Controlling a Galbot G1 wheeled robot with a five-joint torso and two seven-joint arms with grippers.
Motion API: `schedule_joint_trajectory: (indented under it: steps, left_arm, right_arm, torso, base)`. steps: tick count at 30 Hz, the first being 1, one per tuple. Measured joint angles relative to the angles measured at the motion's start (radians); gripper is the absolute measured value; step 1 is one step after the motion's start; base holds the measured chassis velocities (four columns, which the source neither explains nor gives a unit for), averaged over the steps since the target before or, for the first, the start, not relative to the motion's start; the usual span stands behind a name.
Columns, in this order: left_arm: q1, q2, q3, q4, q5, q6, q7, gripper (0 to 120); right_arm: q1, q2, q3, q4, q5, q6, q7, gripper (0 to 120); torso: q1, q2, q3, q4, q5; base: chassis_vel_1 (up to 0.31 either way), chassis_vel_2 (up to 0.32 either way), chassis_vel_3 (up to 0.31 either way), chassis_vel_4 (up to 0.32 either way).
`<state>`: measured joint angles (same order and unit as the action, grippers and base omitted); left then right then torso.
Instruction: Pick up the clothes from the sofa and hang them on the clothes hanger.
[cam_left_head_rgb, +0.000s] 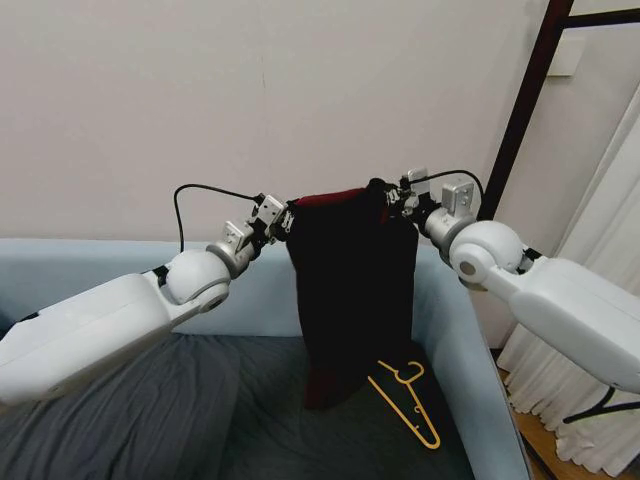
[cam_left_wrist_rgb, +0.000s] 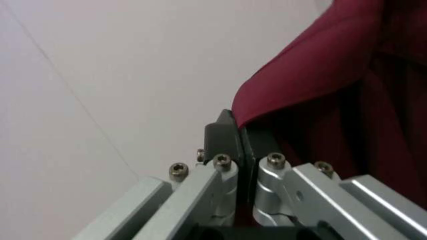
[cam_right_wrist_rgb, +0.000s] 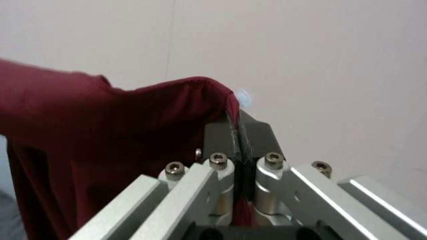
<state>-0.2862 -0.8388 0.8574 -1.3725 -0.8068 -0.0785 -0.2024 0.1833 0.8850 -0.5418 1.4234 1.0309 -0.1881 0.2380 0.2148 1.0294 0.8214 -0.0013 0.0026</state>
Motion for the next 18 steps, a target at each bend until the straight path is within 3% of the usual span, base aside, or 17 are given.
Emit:
schedule_joint_trajectory:
  steps: [7, 11, 14, 15, 18]
  left_arm:
    - [0.054, 0.088, -0.037, -0.174, 0.009, 0.076, -0.012, 0]
    - [0.096, 0.109, -0.066, -0.229, 0.014, 0.097, -0.026, 0]
    - [0.171, 0.181, -0.140, -0.372, 0.018, 0.154, -0.061, 0]
    - [0.171, 0.181, -0.140, -0.372, 0.018, 0.154, -0.061, 0]
    - [0.265, 0.278, -0.265, -0.551, 0.008, 0.235, -0.094, 0]
  right_arm:
    - [-0.030, -0.074, 0.001, 0.117, 0.054, -0.024, 0.016, 0]
    - [-0.055, -0.093, 0.006, 0.160, 0.066, -0.035, 0.031, 0]
    - [-0.104, -0.139, 0.023, 0.283, 0.087, -0.082, 0.089, 0]
    - [-0.104, -0.139, 0.023, 0.283, 0.087, -0.082, 0.089, 0]
    - [-0.130, -0.185, 0.053, 0.430, 0.099, -0.162, 0.164, 0]
  torso:
    - [-0.001, 0.000, 0.000, 0.0000, -0.0001]
    - [0.000, 0.000, 0.000, -0.0002, -0.0001]
    - [0.000, 0.000, 0.000, -0.0003, 0.0000]
    - [0.000, 0.000, 0.000, -0.0003, 0.0000]
    - [0.000, 0.000, 0.000, 0.0002, -0.0002]
  base:
    - [0.000, 0.000, 0.000, 0.000]
    - [0.000, 0.000, 0.000, 0.000]
    - [0.000, 0.000, 0.000, 0.000]
    - [0.000, 0.000, 0.000, 0.000]
    - [0.000, 0.000, 0.000, 0.000]
